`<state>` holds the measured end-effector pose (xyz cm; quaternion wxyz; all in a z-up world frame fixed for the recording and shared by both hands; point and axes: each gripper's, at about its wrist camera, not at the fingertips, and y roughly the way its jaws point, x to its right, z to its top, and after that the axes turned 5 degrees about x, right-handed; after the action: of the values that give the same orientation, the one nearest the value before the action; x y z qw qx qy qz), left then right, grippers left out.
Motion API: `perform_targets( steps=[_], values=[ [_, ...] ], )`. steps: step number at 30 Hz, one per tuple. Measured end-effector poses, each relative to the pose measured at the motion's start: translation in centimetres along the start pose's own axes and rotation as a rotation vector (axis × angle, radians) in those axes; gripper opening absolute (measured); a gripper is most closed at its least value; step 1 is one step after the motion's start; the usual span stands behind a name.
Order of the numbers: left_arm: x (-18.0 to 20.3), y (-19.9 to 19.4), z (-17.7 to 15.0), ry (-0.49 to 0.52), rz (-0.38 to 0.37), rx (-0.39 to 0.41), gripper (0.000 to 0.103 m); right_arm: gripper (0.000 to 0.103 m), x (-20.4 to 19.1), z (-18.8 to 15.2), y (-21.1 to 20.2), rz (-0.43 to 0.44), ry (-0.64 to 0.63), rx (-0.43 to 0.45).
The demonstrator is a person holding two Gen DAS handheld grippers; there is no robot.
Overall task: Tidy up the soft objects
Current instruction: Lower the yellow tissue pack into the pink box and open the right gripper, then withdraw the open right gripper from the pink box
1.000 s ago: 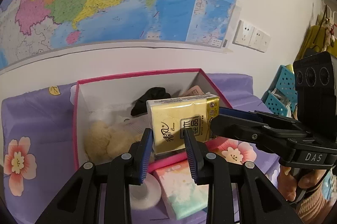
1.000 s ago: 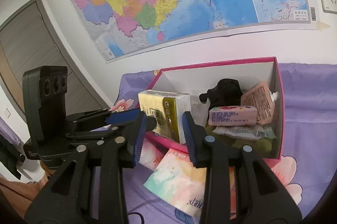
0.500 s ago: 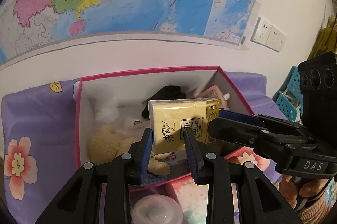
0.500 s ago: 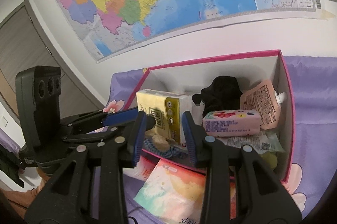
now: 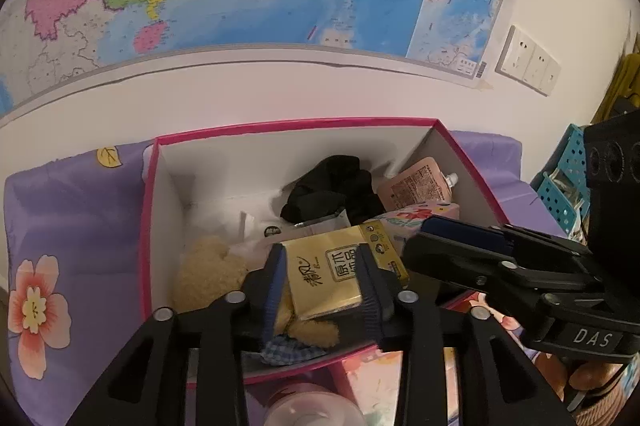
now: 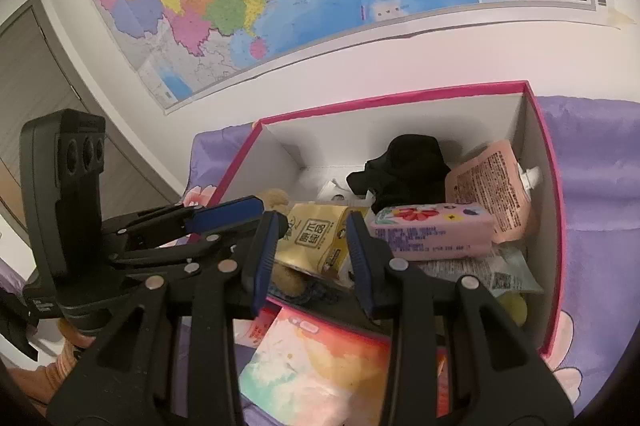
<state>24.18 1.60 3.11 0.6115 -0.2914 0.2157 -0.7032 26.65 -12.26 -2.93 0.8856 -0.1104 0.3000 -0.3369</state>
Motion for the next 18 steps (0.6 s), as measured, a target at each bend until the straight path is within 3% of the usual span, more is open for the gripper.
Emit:
perform_targets(
  steps=[3, 5, 10, 12, 13, 18],
  values=[
    [-0.2, -1.4, -0.5, -0.001, 0.014, 0.051, 0.067, 0.040, -0.2, -0.2, -0.8, -0.017, -0.013, 0.021],
    [-0.4, -2.7, -0.9, -0.003, 0.029, 0.093, 0.074, 0.048, -0.5, -0.4, -1.8, -0.022, -0.028, 0.041],
    [-0.3, -6.7, -2.5, 0.012, 0.033, 0.197, 0.089, 0.075, -1.6, -2.0, -5.3, -0.067, -0.107, 0.102],
    [-0.3, -8.4, -3.4, 0.016, 0.051, 0.234, 0.102, 0.089, -2.2, -3.2, -6.8, -0.085, -0.135, 0.123],
    [-0.1, -9.3, -4.1, 0.021, 0.059, 0.259, 0.103, 0.095, -2.4, -3.8, -7.3, -0.094, -0.145, 0.131],
    [0.4, -11.9, -7.2, 0.056, 0.128, 0.293, 0.103, 0.100, -3.6, -7.6, -8.8, -0.166, -0.197, 0.122]
  ],
)
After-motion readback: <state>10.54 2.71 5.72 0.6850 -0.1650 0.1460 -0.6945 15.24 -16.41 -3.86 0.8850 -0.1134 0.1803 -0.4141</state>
